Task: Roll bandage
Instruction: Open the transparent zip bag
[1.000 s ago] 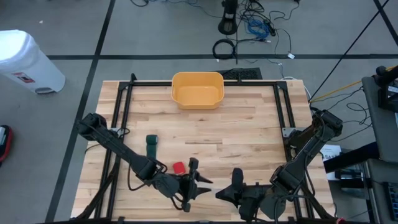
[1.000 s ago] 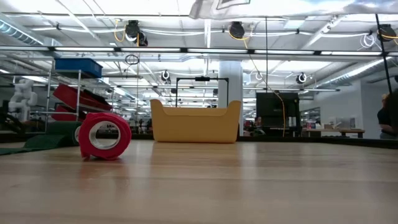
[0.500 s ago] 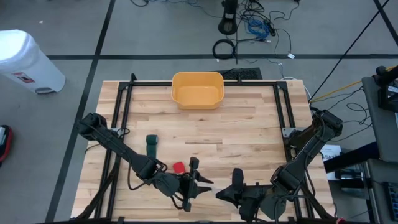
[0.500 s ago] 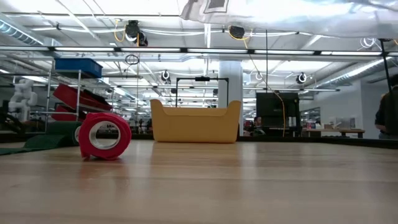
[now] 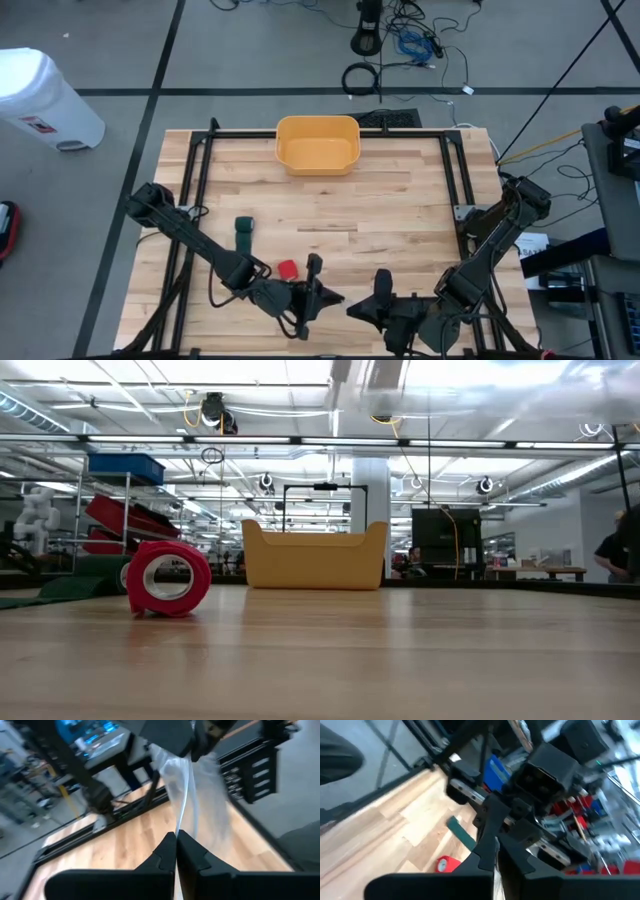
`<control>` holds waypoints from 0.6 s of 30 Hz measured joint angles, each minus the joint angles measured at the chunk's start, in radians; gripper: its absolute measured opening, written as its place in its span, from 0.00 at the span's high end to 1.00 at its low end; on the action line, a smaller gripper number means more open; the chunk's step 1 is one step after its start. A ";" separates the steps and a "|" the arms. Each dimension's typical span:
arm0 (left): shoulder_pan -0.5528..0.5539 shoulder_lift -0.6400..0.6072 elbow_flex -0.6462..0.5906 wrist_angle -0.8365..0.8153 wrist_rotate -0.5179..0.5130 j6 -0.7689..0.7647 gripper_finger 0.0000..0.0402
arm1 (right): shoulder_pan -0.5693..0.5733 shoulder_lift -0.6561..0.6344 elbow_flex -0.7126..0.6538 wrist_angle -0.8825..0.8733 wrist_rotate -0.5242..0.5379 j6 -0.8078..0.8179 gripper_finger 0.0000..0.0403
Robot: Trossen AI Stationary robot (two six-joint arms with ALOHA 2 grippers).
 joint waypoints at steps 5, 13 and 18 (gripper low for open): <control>-0.004 0.000 0.000 -0.020 -0.112 0.000 0.98 | 0.002 -0.001 0.000 -0.033 0.095 0.077 0.93; -0.005 0.000 0.000 -0.027 -0.305 -0.036 0.99 | 0.002 -0.003 0.000 -0.036 0.204 0.076 0.81; 0.009 -0.012 0.000 -0.026 -0.442 -0.081 0.99 | 0.010 -0.003 0.000 0.045 0.227 0.009 0.78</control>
